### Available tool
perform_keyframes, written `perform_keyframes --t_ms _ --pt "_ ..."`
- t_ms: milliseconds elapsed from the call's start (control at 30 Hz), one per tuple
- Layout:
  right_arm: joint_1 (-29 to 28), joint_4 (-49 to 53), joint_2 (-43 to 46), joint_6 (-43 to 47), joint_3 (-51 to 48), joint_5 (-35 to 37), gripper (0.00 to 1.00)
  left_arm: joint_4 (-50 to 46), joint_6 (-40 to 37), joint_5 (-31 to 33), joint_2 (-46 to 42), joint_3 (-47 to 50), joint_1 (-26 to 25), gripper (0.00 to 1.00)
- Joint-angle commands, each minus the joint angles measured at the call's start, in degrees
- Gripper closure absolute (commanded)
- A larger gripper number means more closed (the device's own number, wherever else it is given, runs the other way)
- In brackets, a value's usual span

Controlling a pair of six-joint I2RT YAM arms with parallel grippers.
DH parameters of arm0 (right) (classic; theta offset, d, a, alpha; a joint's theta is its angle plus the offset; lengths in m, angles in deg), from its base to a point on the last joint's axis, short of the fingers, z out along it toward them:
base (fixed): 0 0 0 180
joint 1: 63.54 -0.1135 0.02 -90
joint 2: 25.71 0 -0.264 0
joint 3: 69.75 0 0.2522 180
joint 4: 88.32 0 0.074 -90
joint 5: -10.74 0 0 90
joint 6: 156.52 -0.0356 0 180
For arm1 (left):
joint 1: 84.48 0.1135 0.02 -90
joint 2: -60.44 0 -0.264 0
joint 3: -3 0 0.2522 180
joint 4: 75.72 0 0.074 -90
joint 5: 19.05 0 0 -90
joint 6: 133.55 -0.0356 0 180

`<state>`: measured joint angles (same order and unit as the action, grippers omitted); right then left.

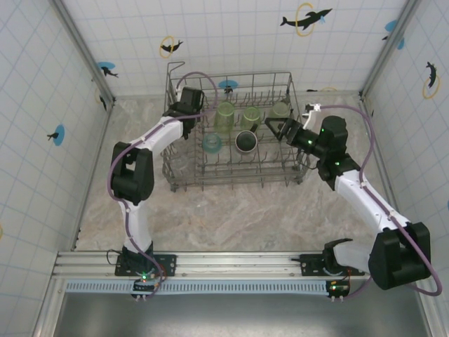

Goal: Load the cups into the dish rack

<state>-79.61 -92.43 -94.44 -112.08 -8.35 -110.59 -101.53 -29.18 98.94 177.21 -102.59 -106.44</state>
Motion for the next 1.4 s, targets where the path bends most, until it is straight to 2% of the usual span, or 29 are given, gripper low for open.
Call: perform_keyframes --t_ms 0,67,133,200,333,433,767,867,1000,1100,1367 --pt "0.51 -0.62 1.88 0.52 -1.33 -0.22 0.0 1.42 3.67 0.78 -1.57 1.74 0.51 0.9" --pt "0.65 -0.66 1.96 0.48 -1.42 -0.26 0.0 1.03 3.65 1.66 -1.21 1.61 0.53 0.73" --pt "0.67 -0.59 2.03 0.48 -1.5 -0.31 0.0 0.82 3.82 1.55 -1.32 1.4 0.52 0.51" --pt "0.68 -0.6 2.11 0.46 -1.59 -0.22 0.0 0.82 4.16 1.15 -1.98 1.22 0.51 0.36" --pt "0.68 -0.59 2.23 0.21 -1.58 -0.13 0.0 0.81 5.24 0.2 -4.06 0.95 0.51 0.16" --pt "0.69 -0.41 2.34 0.21 -1.5 -0.07 0.0 0.72 6.08 0.47 -6.02 0.95 0.55 0.07" --pt "0.67 -0.2 2.92 -0.22 -1.58 -0.04 0.0 1.43 6.9 -0.33 -9.87 0.5 0.51 0.03" --pt "0.7 0.22 3.05 -0.14 -1.24 -0.01 0.0 1.26 7.54 -5.18 -10.48 -1.09 0.51 0.03" --pt "0.78 2.6 3.32 1.16 -0.3 0.59 0.0 2.85 7.02 -17.84 -11.94 -2.97 0.47 0.03" --pt "0.96 5.55 3.58 2.71 0.4 1.64 0.0 3.86 7.31 -24.97 -12.82 -4.45 0.51 0.03" --pt "2.72 11.3 5.31 5.64 0.92 4.22 0.0 5.0 5.35 -31.68 -13.85 -5.77 0.76 0.03"
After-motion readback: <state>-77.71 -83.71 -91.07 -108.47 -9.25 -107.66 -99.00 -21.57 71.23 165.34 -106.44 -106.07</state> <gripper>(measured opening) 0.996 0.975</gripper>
